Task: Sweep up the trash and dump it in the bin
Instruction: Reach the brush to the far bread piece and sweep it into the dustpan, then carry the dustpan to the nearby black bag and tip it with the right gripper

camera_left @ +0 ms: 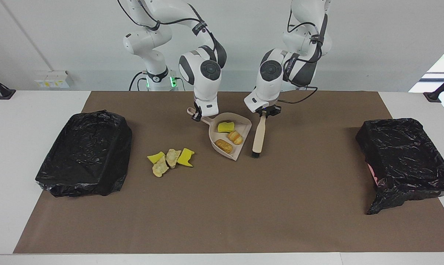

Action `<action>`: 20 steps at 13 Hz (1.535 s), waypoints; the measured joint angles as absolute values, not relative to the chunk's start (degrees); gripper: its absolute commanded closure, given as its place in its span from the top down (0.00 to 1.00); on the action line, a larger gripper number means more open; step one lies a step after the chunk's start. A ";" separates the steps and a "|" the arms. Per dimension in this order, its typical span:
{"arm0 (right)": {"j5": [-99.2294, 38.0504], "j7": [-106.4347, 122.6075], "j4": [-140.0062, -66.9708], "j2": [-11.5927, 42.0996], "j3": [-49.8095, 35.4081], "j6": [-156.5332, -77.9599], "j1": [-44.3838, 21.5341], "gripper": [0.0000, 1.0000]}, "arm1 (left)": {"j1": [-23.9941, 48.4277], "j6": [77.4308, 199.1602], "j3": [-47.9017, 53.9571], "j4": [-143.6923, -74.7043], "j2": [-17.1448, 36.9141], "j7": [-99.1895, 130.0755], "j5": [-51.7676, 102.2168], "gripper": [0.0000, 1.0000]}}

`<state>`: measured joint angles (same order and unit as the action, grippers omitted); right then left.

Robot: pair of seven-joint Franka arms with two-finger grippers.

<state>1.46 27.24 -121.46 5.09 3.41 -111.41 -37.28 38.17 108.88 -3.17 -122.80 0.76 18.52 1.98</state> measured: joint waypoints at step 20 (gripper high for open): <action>9.22 86.37 -96.78 4.31 6.09 -95.96 17.55 0.00 | 59.48 124.76 -1.03 -143.42 -11.83 53.16 8.04 0.00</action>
<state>9.22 86.37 -96.78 4.31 6.09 -95.96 17.55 59.48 124.76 -1.03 -143.42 -11.83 53.16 8.04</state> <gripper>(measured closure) 0.678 0.740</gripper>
